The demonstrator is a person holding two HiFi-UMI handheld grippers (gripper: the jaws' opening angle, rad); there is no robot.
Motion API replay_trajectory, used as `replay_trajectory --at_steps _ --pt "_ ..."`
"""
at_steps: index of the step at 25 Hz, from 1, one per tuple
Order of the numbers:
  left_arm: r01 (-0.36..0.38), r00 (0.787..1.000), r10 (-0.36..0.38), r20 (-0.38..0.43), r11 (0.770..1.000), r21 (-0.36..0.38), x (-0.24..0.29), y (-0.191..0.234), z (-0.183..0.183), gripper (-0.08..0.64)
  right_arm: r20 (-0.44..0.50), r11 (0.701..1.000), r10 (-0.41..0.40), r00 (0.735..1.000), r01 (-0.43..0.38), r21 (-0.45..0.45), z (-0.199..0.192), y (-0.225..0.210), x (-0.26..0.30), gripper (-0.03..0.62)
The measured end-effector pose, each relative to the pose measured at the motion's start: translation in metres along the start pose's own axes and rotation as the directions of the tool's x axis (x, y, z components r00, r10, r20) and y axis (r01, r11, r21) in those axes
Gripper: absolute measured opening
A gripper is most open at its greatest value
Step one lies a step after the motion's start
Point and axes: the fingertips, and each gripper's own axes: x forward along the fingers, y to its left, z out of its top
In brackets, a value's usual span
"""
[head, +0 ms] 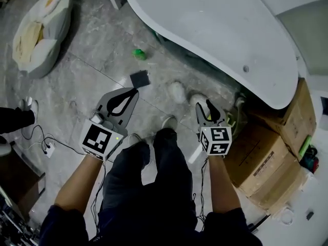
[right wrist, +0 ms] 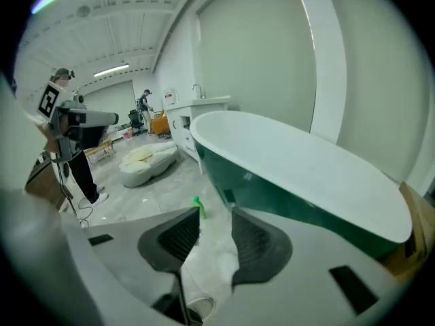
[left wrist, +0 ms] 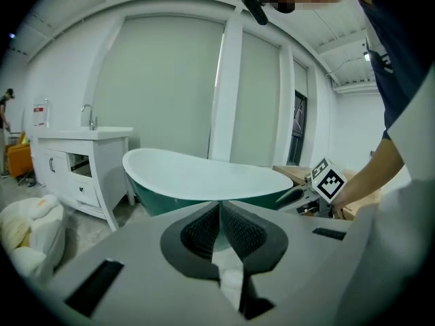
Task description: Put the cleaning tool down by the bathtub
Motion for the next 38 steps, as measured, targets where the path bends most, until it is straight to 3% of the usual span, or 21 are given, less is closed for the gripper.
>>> replay_trajectory --at_steps 9,18,29,38 --pt "0.009 0.999 -0.009 0.050 1.000 -0.001 -0.060 -0.044 0.076 0.034 0.134 1.000 0.000 0.991 0.000 0.001 0.089 0.025 -0.111 0.150" --pt "0.013 0.992 -0.016 0.127 1.000 0.022 -0.120 -0.082 0.150 0.034 0.296 1.000 0.021 0.955 -0.023 0.005 0.173 0.062 -0.212 0.146" --pt "0.049 0.973 -0.070 0.219 0.994 0.098 -0.171 -0.119 0.221 0.034 0.442 0.998 0.053 0.896 -0.040 -0.038 0.237 0.104 -0.303 0.135" --pt "0.052 0.963 -0.079 0.256 0.992 0.112 -0.197 -0.134 0.242 0.034 0.504 0.993 0.117 0.856 -0.084 -0.089 0.265 0.143 -0.344 0.127"
